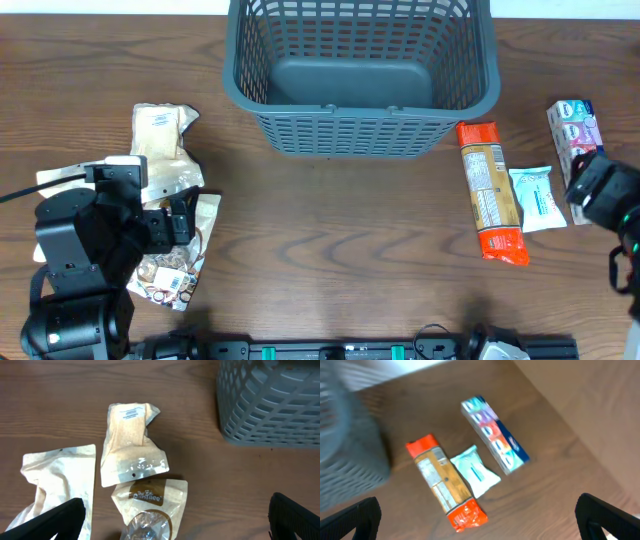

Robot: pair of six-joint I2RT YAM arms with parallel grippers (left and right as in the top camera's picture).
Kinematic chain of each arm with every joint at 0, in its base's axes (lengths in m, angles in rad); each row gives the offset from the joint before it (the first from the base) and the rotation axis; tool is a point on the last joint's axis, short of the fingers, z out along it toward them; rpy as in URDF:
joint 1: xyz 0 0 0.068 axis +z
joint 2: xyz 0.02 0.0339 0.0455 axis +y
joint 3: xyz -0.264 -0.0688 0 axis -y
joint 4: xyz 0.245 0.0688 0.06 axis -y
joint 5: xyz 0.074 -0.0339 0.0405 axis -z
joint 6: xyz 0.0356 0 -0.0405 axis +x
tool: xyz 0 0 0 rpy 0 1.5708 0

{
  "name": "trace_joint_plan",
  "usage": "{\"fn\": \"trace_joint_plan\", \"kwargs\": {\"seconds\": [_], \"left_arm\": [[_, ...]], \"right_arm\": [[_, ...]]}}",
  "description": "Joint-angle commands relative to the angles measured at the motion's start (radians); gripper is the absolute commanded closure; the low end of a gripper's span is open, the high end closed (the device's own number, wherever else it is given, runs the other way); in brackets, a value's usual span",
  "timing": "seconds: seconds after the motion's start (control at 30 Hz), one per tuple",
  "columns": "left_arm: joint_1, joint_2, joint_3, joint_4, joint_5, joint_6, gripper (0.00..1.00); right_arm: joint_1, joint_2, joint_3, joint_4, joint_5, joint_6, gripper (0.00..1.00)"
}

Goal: Pack container
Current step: 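Lower the right gripper onto the tissue multi-pack and grasp it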

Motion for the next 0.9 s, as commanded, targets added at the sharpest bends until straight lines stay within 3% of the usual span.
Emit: {"fn": "trace_joint_plan", "kwargs": {"seconds": [0.0, 0.13, 0.27, 0.47, 0.63, 0.87], "left_arm": [[0.007, -0.003, 0.003, 0.004, -0.009, -0.013, 0.01], [0.007, -0.003, 0.003, 0.004, -0.009, -0.013, 0.01], [0.007, -0.003, 0.003, 0.004, -0.009, -0.013, 0.01], [0.007, -0.003, 0.003, 0.004, -0.009, -0.013, 0.01], [0.006, -0.003, 0.003, 0.004, -0.012, -0.012, 0.01], [0.006, -0.002, 0.003, 0.004, -0.013, -0.012, 0.01]], "right_arm": [[-0.159, 0.039, -0.064, 0.018, -0.129, 0.010, 0.01], [-0.319, 0.097, -0.124, 0.060, -0.221, -0.051, 0.01], [-0.381, 0.173, -0.166, 0.164, -0.250, -0.195, 0.01], [-0.397, 0.339, -0.175, 0.260, -0.233, -0.288, 0.01], [-0.401, 0.451, -0.175, 0.269, -0.333, -0.459, 0.01], [-0.401, 0.563, -0.175, 0.403, -0.365, -0.472, 0.01]]}}
